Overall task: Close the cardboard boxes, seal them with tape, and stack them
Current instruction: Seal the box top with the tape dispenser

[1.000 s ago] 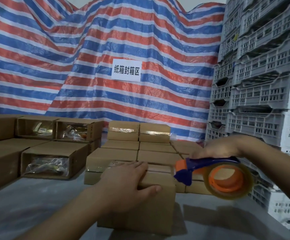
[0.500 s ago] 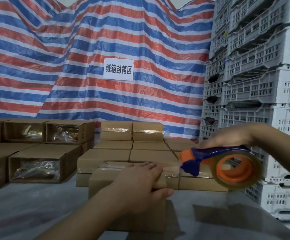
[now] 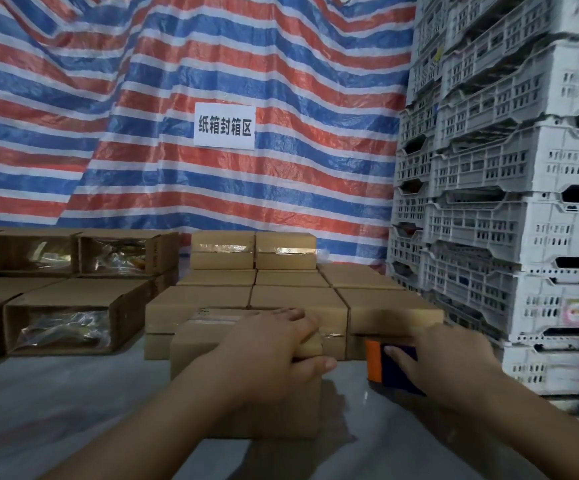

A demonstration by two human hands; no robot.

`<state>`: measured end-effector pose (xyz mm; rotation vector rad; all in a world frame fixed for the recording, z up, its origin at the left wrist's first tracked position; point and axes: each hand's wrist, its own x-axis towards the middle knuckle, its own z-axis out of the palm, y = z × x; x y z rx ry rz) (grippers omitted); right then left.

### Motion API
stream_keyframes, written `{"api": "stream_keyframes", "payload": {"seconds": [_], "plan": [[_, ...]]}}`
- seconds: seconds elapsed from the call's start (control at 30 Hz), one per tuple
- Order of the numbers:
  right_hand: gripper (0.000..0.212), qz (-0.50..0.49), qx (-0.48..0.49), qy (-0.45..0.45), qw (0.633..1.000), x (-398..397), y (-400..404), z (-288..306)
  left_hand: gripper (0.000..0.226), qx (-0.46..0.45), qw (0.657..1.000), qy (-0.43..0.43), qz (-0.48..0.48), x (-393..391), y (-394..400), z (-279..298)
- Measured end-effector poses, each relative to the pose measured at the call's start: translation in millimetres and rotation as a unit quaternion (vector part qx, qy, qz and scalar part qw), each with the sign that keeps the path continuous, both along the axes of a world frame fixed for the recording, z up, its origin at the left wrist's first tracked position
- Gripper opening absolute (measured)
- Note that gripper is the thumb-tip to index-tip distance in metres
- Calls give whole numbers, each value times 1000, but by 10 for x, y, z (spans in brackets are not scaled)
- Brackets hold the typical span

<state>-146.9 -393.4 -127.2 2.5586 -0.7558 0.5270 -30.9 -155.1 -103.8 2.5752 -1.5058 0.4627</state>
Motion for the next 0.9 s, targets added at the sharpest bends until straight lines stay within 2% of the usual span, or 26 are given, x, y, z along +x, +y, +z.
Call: {"api": "stream_keyframes", "payload": {"seconds": [0.13, 0.2, 0.27, 0.33, 0.37, 0.4, 0.43, 0.5, 0.53, 0.67, 0.77, 0.83, 0.9], "plan": [[67, -33, 54, -34, 997, -149, -21, -297, 71, -6, 1000, -10, 3, -12, 3, -6], [67, -38, 95, -22, 995, -185, 7, -298, 71, -11, 1000, -16, 2, -11, 0, -15], [76, -55, 110, -20, 992, -184, 102, -169, 72, -12, 1000, -16, 1, 1, 1, -24], [87, -32, 123, -88, 988, -163, 209, 56, 73, -9, 1000, -12, 3, 24, -4, -29], [89, 22, 147, -145, 978, -144, 283, 179, 75, -7, 1000, -11, 4, 34, -10, -32], [89, 100, 209, -208, 950, -106, 389, 311, 76, -6, 1000, -11, 5, 45, -20, -36], [83, 180, 302, -255, 901, -55, 529, 437, 77, -6, 1000, -10, 6, 50, -25, -42], [68, 265, 478, -264, 795, 93, 861, 624, 78, -16, 1000, -3, 6, 53, -32, -49], [65, 273, 526, -245, 768, 186, 994, 665, 77, -27, 1000, 2, 6, 51, -29, -49], [67, 257, 618, -162, 725, 533, 1337, 572, 62, -77, 997, 28, -8, -6, -10, -25], [58, 228, 677, -171, 679, 607, 1362, 443, 54, -63, 995, 73, 3, -8, -6, 39], [47, 236, 673, -180, 678, 616, 1321, 375, 53, -55, 985, 163, -8, 55, 35, 148], [40, 239, 654, -189, 693, 627, 1285, 304, 60, -73, 959, 270, -34, 151, 111, 289]]}}
